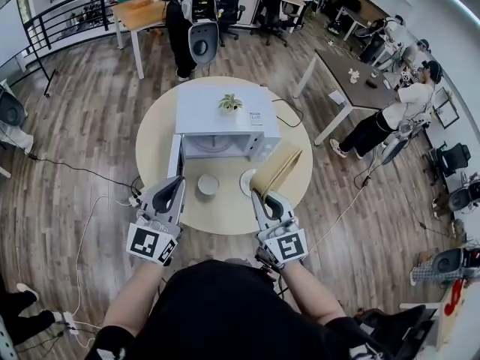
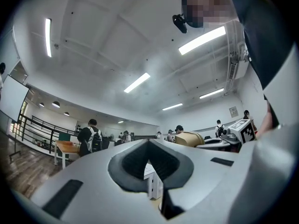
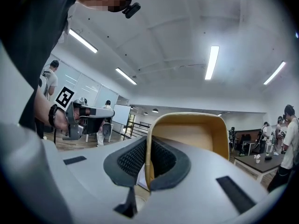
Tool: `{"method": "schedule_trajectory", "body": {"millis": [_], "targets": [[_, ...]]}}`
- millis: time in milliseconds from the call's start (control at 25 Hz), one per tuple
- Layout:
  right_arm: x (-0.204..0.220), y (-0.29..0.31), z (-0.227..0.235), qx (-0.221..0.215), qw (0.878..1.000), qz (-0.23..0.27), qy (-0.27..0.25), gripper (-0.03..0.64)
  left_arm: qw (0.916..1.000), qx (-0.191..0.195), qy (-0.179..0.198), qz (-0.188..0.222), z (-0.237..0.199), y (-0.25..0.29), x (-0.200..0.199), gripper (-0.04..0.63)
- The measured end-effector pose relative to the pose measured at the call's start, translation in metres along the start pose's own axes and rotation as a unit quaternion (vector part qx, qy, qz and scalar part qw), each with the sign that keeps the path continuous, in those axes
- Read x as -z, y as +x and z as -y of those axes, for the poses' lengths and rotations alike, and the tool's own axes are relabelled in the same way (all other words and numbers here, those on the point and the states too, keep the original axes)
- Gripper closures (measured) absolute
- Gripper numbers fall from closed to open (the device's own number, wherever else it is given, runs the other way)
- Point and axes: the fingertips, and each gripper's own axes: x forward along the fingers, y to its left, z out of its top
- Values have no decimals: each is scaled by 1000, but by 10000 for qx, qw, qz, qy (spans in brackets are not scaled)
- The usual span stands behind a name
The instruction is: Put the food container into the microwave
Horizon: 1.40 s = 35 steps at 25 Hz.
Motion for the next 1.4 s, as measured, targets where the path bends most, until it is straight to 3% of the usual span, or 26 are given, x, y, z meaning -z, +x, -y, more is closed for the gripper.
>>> {"method": "schedule_trajectory", "body": {"millis": [440, 720, 1160, 1400], "targets": [[2, 28, -10, 27, 9999, 8, -129, 592, 10000, -26, -56, -34, -29, -9, 8, 577], [6, 58, -2, -181, 9995, 202, -163, 592, 9998, -137, -98, -116, -34, 2, 18, 577], [62, 102, 12, -770, 9954, -405, -408, 591, 9987, -305, -190, -368, -36, 20, 40, 577], [91, 119, 3, -1309, 9838, -854, -876, 592, 9975, -364, -295, -535, -34, 32, 57, 577]]}}
